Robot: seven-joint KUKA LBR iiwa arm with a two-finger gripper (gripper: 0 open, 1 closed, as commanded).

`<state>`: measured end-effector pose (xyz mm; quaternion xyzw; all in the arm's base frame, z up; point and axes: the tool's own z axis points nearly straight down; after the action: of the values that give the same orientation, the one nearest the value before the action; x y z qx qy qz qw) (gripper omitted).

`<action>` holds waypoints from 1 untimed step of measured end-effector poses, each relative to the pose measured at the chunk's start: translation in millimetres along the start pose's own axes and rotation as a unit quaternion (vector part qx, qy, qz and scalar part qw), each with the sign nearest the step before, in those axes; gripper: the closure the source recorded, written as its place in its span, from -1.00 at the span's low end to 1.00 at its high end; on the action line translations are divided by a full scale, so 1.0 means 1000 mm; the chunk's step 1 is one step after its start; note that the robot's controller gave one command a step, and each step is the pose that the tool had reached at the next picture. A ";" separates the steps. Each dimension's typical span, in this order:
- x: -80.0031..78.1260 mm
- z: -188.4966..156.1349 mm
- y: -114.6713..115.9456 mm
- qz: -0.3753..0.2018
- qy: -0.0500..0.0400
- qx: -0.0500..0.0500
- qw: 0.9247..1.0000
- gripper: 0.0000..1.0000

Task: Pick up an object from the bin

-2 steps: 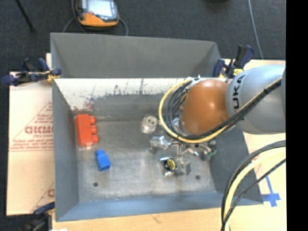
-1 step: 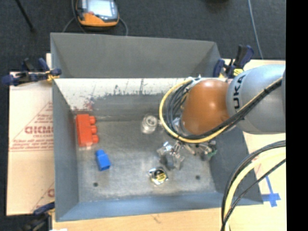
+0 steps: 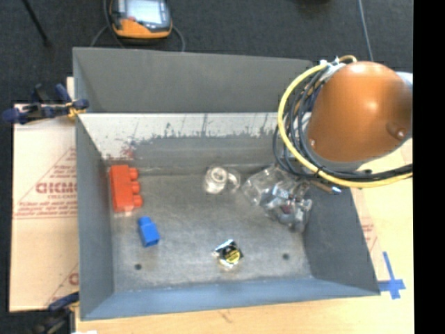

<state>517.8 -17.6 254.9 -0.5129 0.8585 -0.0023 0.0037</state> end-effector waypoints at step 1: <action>0.029 0.059 0.021 0.100 0.003 -0.005 0.995 1.00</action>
Offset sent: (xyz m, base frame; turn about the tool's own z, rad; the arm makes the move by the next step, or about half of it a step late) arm -0.0312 -0.0152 -0.0577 0.1998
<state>486.2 -33.5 196.0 -0.4247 0.9054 0.0009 -0.0008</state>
